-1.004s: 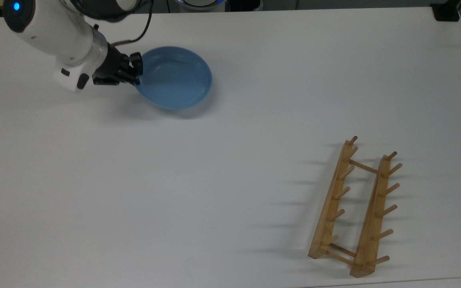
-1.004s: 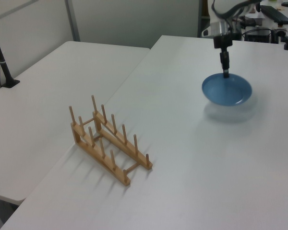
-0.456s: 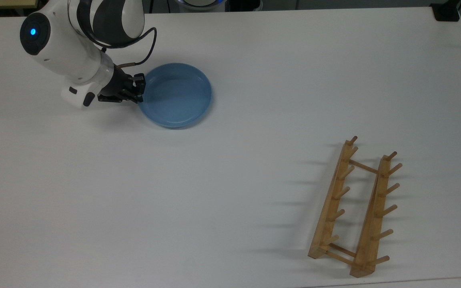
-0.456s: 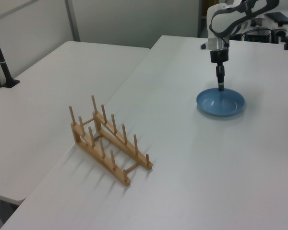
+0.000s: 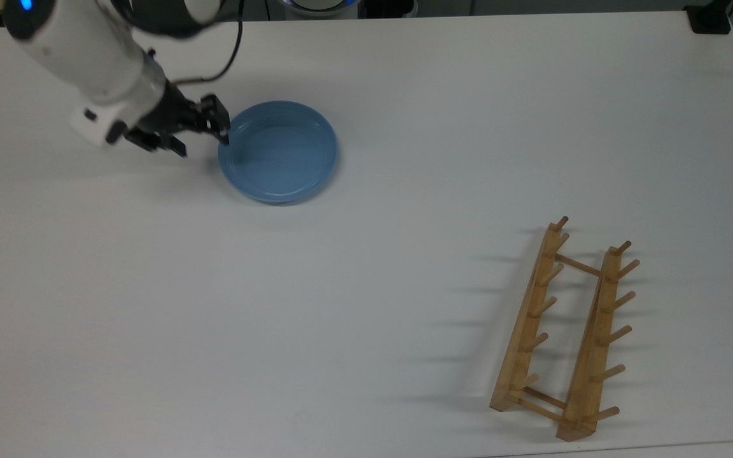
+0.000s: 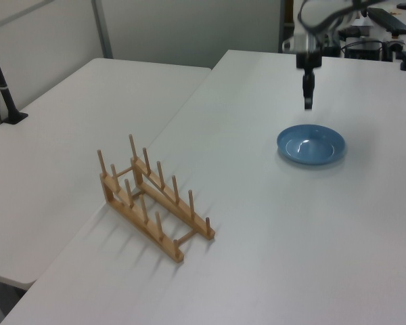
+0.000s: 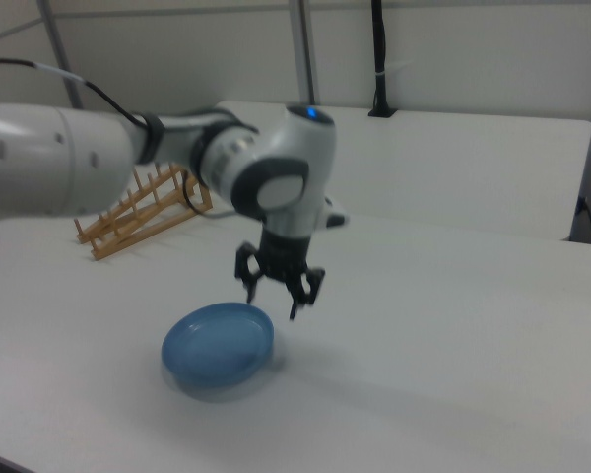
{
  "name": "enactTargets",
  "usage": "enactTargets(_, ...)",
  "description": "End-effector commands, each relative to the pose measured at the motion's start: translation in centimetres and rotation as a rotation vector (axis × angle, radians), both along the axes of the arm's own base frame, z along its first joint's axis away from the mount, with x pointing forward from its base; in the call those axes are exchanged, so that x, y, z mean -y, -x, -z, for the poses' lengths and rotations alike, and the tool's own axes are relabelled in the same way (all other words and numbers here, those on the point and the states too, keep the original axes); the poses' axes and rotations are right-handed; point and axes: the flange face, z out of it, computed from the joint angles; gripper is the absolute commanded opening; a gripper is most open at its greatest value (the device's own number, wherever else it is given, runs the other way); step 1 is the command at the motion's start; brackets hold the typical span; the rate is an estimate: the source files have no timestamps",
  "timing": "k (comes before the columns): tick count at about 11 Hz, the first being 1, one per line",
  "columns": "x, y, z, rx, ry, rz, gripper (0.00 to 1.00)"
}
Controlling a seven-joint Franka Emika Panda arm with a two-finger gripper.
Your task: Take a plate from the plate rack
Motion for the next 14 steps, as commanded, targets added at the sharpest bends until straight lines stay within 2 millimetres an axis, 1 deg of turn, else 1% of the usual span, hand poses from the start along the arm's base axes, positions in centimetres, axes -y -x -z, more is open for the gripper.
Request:
enactTargets(1,-2.9,3.4,-13.3,0.071,0.056,0.135,1.0)
enactTargets(2,-5.0,4.2,-16.7,0.105,0.072,0.192,1.0)
enactTargets(3,-7.1,4.8,-18.9,0.12,0.085,0.249,1.0)
enactTargets(4,-7.9,5.5,-20.1,0.113,0.089,0.296,1.0)
enactTargets(5,-10.3,6.2,-21.9,0.104,0.098,0.332,1.0)
enactTargets(6,-11.1,6.5,-23.4,0.11,0.1,0.369,1.0)
enactTargets(7,-12.7,6.7,-24.9,0.115,0.1,0.401,1.0)
enactTargets(8,-14.2,7.4,-25.7,0.11,0.105,0.396,1.0)
enactTargets(9,-14.8,7.5,-25.5,0.102,0.129,0.371,1.0)
enactTargets(10,-14.8,7.2,-25.0,0.107,0.131,0.344,1.0)
enactTargets(12,-14.6,5.7,-24.3,0.208,0.129,0.259,1.0)
enactTargets(13,-14.4,5.1,-24.2,0.236,0.129,0.263,1.0)
enactTargets(14,-14.4,5.0,-24.1,0.239,0.129,0.261,1.0)
